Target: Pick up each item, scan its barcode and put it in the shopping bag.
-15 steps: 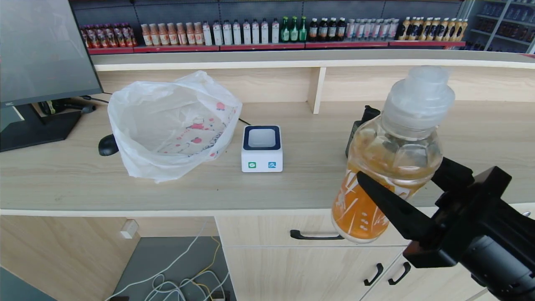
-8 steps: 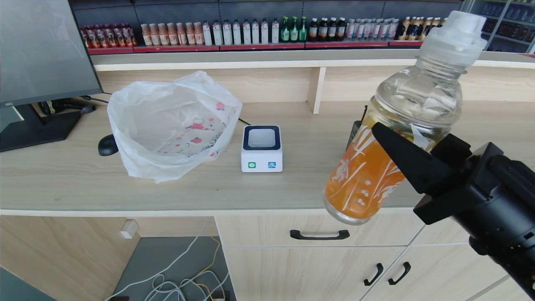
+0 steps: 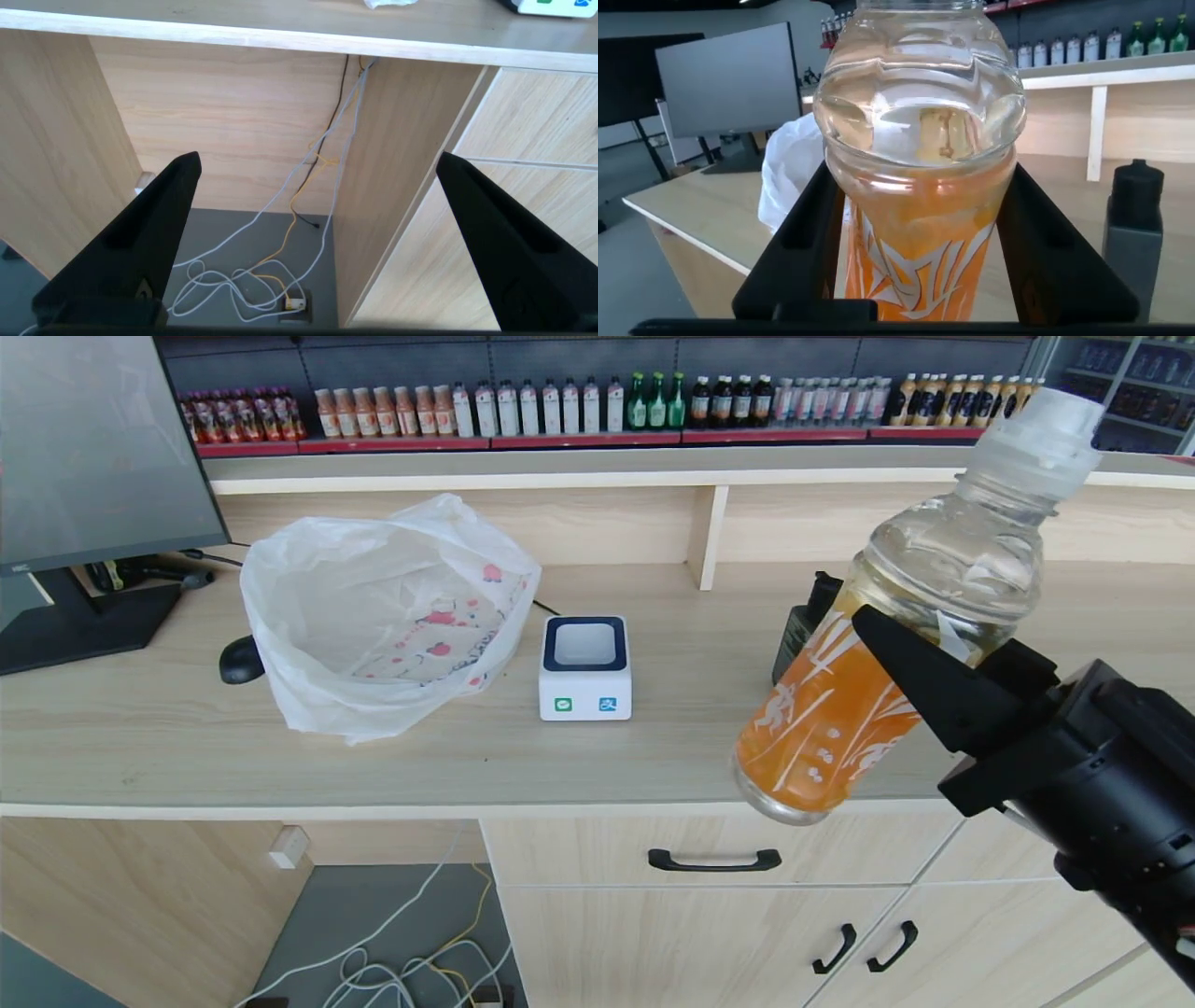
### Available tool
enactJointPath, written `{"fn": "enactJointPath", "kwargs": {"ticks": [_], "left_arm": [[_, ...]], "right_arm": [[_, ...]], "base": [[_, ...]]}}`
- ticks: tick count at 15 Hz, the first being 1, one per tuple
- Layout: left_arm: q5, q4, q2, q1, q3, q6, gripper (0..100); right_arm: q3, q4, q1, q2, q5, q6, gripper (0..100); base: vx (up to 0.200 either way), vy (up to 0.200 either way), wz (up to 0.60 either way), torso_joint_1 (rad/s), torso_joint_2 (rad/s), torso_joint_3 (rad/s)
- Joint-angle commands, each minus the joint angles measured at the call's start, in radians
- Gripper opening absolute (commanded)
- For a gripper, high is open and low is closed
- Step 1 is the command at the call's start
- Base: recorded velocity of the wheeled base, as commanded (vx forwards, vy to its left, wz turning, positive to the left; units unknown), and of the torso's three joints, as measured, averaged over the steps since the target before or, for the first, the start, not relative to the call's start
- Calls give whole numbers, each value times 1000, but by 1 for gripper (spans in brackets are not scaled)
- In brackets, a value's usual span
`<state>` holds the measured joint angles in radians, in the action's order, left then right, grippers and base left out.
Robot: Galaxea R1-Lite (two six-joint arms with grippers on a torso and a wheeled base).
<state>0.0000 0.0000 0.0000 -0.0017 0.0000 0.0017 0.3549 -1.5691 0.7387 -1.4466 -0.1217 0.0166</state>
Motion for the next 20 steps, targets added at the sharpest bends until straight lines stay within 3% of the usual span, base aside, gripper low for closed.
{"fn": "enactJointPath", "kwargs": {"ticks": [1, 5, 17, 20], "left_arm": [[0, 0, 0, 0, 0, 0, 100], [0, 0, 0, 0, 0, 0, 100], [0, 0, 0, 0, 0, 0, 100], [0, 0, 0, 0, 0, 1, 100]], "right_arm": [[-4, -2, -7, 23, 1, 0, 0], [3, -2, -47, 22, 4, -1, 0], [70, -2, -48, -31, 10, -17, 0], [67, -2, -50, -31, 10, -17, 0]], "base": [[0, 0, 0, 0, 0, 0], [0, 0, 0, 0, 0, 0], [0, 0, 0, 0, 0, 0], [0, 200, 0, -1, -1, 2]]}}
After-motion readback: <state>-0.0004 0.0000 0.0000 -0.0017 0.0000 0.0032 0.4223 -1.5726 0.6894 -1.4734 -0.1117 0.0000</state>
